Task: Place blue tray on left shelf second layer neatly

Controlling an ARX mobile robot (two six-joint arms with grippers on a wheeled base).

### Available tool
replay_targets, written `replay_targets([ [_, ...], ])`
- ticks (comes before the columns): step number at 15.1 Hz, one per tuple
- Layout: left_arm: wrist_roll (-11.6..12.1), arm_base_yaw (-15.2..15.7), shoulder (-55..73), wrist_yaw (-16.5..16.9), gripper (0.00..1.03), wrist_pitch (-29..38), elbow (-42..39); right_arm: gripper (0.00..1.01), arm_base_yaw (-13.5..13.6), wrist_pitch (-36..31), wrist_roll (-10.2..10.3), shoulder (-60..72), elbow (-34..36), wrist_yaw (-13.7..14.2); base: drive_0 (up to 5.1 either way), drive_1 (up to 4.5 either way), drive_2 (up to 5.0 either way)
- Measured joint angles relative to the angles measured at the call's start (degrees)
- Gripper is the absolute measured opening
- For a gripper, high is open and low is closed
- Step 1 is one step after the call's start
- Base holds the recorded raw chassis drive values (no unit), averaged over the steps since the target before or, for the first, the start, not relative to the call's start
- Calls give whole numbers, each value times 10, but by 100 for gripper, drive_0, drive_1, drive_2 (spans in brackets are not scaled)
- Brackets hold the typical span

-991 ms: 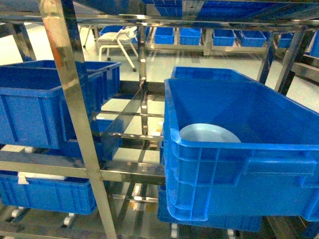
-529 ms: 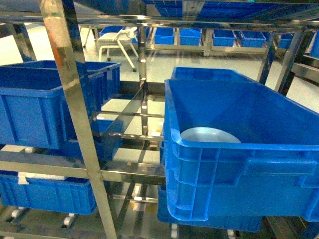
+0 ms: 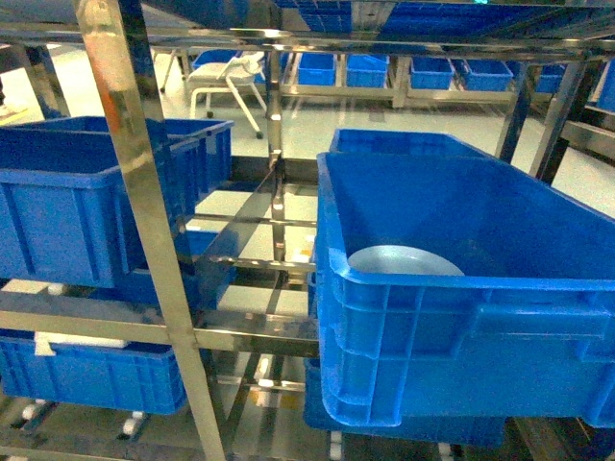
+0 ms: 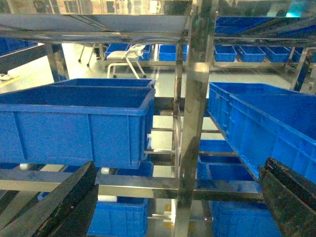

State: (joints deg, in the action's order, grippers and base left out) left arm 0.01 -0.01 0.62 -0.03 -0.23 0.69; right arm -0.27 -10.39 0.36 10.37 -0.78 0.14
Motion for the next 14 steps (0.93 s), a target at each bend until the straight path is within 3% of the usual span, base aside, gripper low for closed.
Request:
replay_targets([
  [1,0,0,0,0,98,0,0,2,0,27,0,-20,0,0,0,0,0],
  [2,0,0,0,-1,98,0,0,2,0,109,0,-88,0,0,0,0,0],
  [4,0,0,0,-1,98,0,0,2,0,104,0,-101,0,0,0,0,0],
  [6,0,0,0,0,98,0,0,55,0,107,0,-101,0,-1,0,0,0],
  [12,0,0,0,0,98,0,0,95,0,107,0,-101,0,-1,0,0,0],
  [13,0,0,0,0,98,0,0,100,0,107,0,-101,0,-2,0,0,0],
  [14,0,0,0,0,98,0,0,99,0,107,0,-101,0,-2,0,0,0],
])
